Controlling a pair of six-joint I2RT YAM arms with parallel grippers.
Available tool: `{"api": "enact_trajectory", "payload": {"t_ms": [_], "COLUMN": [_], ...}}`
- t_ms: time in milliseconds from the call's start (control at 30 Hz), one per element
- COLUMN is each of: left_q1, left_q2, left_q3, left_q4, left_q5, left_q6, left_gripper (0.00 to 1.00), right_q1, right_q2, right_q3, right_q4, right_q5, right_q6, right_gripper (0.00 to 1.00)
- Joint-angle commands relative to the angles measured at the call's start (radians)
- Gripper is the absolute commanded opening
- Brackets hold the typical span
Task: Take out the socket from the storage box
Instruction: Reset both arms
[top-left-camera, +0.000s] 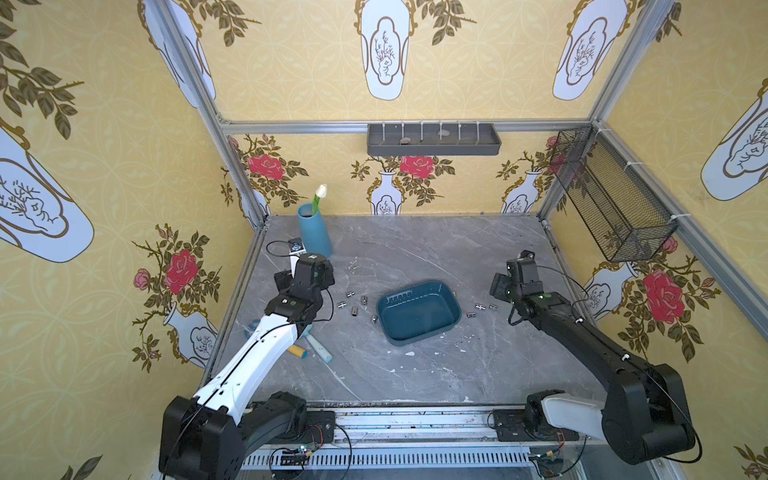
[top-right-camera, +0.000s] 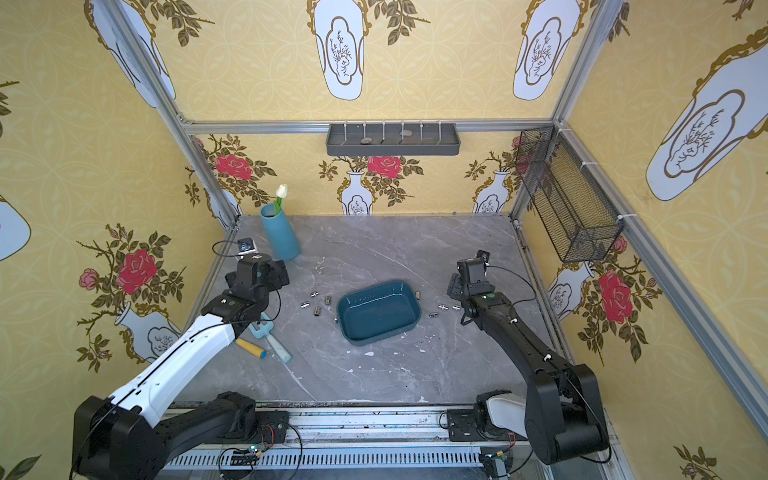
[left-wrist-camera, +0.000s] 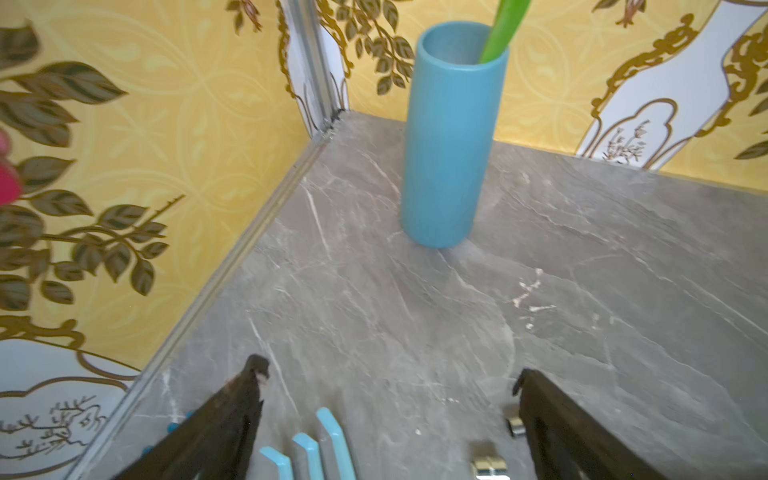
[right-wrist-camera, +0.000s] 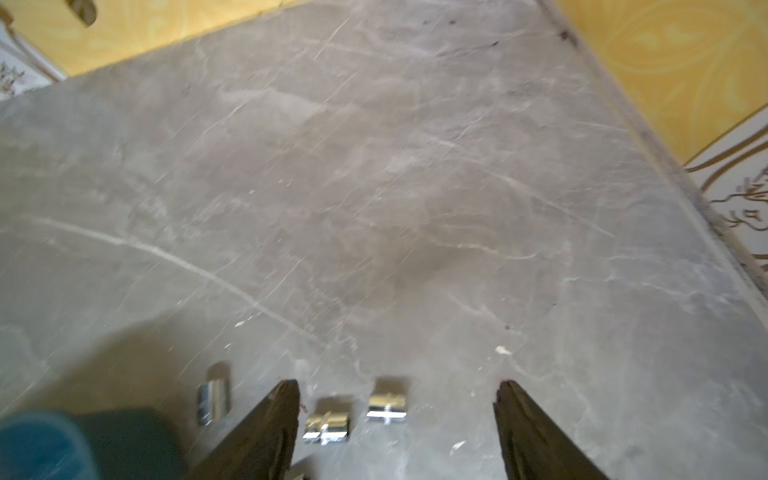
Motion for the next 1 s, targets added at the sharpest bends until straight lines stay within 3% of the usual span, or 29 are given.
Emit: {"api": "enact_trajectory", "payload": {"t_ms": [0, 133, 267, 467, 667, 833, 967], "left_q1": [0.035, 0.105, 0.117, 0.152, 0.154, 0.157, 0.169], "left_q2": [-0.083, -0.125, -0.146, -0.050, 0.054, 0.096, 0.186], "left_q3": [-0.129, -0.265, -0.393, -0.462, -0.487, -0.572, -0.628], "left_q4": [0.263, 0.377, 0.549, 0.723, 0.813, 1.059, 1.251], "left_q5": [-0.037, -0.021, -0.019, 0.024, 0.027, 0.088, 0.129], "left_q6": [0.182, 0.230, 0.248, 0.292, 0.305, 0.390, 0.405], "left_gripper": [1.00, 1.00, 1.00, 1.00, 1.00, 1.00, 1.00], "right_q1": [-0.047, -0.119, -0.140, -0.175, -0.183, -0.241, -0.283], "right_q2": [-0.029, -0.027, -0.004, 0.061, 0.103, 0.161, 0.162], "right_q3": [-0.095, -0.197, -0.291, -0.404, -0.447, -0.505, -0.510], "right_q4": [0.243, 0.405, 0.600, 0.882, 1.010, 1.162, 1.159], "right_q5": [0.065, 0.043, 0.034, -0.032, -0.090, -0.170, -0.239], "right_q6": [-0.076, -0.143, -0.236, -0.325, -0.374, -0.352, -0.328], "right_gripper": [0.87, 0.94, 0.99, 0.98, 0.98, 0.97, 0.97]}}
